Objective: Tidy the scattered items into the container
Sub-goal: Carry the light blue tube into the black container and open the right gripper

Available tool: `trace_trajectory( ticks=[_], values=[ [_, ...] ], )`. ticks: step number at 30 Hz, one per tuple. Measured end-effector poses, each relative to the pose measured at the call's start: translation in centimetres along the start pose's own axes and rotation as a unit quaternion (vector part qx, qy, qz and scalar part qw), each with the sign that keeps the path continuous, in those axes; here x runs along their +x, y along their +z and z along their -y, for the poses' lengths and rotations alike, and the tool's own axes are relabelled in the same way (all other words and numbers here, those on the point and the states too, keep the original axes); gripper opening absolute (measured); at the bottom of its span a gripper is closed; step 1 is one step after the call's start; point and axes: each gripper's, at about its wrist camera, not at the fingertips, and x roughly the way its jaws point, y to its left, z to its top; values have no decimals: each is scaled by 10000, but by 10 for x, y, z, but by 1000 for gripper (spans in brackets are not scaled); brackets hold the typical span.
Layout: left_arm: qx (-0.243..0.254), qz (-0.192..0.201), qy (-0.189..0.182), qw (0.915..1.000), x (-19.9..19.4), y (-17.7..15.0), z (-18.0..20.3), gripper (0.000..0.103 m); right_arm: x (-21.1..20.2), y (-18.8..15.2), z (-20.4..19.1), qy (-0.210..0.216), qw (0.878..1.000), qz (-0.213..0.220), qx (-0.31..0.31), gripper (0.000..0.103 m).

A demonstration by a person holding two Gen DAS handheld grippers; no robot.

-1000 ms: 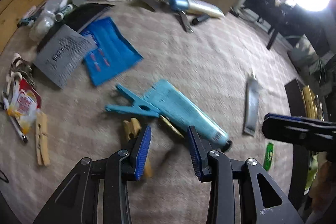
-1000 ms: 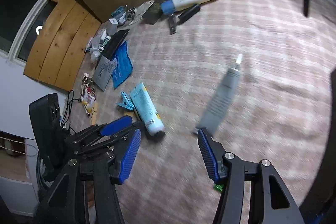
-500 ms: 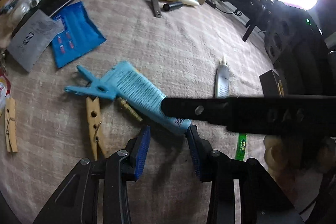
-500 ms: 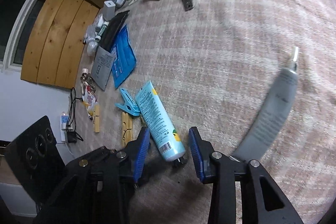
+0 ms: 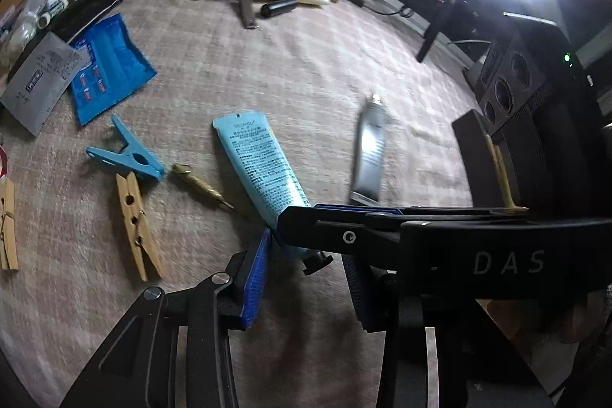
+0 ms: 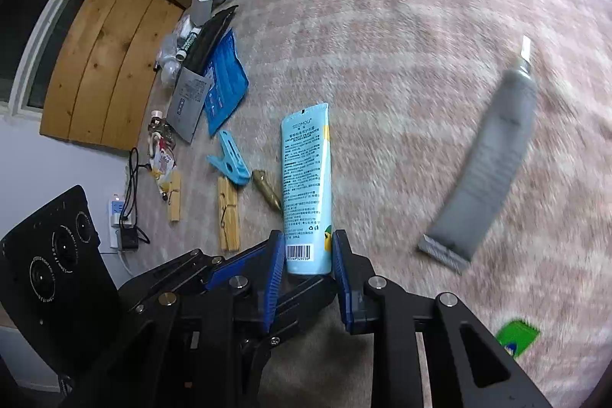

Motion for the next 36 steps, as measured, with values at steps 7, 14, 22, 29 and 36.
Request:
trace_trajectory(
  ticks=[7, 14, 22, 29, 36],
  values=[
    [381, 88, -131, 9991, -12, -4, 40, 40, -39, -21, 8, 92, 9988, 455, 143, 23],
    [796, 45, -443, 9958, -16, -11, 91, 40, -88, -50, 27, 49, 9950, 914, 405, 23],
    [1410, -159, -903, 9858, -12, -30, 165, 40, -150, -100, 60, -79, 9858, 1474, 803, 23],
    [1926, -442, -1269, 9720, -2, -53, 227, 40, -194, -146, 93, -225, 9745, 1848, 1248, 23],
    [2279, -737, -1524, 9589, 12, -72, 272, 40, -225, -187, 122, -399, 9620, 2117, 1680, 23]
  ],
)
